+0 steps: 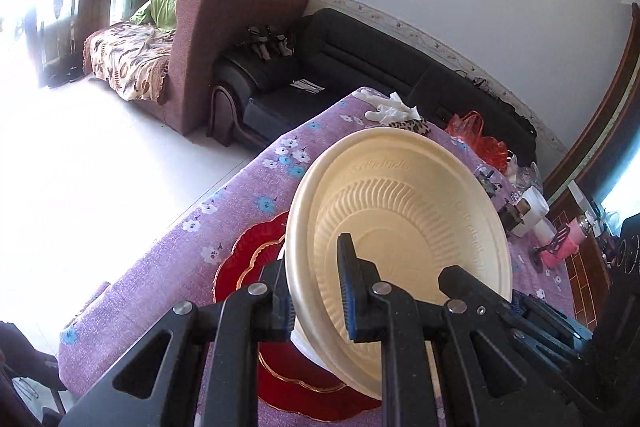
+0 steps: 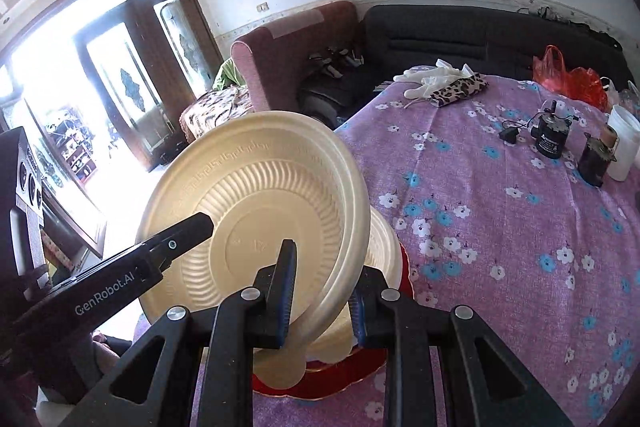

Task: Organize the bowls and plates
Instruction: 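Carry the second cream bowl in the right tool toward the stack, then lower the cream bowl onto the stack and open the right tool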

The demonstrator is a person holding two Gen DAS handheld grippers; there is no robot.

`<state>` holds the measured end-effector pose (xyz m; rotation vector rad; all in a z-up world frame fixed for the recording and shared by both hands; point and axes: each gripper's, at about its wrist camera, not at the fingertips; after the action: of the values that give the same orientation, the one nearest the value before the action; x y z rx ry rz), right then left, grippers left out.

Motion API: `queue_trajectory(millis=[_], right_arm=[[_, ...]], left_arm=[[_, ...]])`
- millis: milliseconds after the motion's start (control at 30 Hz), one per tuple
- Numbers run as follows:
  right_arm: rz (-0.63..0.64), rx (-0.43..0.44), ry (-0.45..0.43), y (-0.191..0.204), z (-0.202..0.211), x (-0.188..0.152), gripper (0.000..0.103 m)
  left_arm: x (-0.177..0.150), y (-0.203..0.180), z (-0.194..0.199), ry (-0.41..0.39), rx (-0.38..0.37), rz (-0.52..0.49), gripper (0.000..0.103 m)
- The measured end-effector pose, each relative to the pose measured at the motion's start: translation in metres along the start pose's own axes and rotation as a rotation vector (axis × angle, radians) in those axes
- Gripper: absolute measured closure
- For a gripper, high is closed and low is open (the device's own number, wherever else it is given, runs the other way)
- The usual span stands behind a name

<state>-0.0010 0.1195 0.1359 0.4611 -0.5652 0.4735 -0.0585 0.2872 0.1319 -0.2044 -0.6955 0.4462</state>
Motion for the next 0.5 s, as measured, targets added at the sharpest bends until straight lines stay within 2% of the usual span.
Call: queue_trajectory(millis=[133,300,367,433,500], right_arm=[[-0.027,-0.024,0.057,-0.009,-0.02,0.006,0.077],[-0.038,-0.042,0.097,-0.014,-0.036,0.005,0.077],[-0.036,-0.049,0.098,-0.014,-0.04,0.005,0.077],[-0.026,-0.066,0.092,-0.012,-0.041,0.006,0.077],[-0.023,-0.075,0.089,-0.011,-0.042,0.006,0.077]], left_arm=[[0.003,0.003,-0.021,0.045,0.009,-0.006,0.086],[0.002,0.005,-0.027,0.046,0.043,-0.008,0.083],[0.002,0.009,-0.025,0.034,0.055,-0.002,0.068],[0.002,0.013,-0.02,0.009,0.071,0.007,0.059],[0.003,0.017,-0.014,-0.009,0.077,0.018,0.056]])
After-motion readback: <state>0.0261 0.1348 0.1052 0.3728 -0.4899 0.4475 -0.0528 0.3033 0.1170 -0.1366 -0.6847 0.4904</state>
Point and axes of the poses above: each gripper's, at about its wrist camera, not at the fingertips, and z roughly against the way its jaws point, y to its left, x to its top, and after that the axes turned 8 degrees about y, right-handed
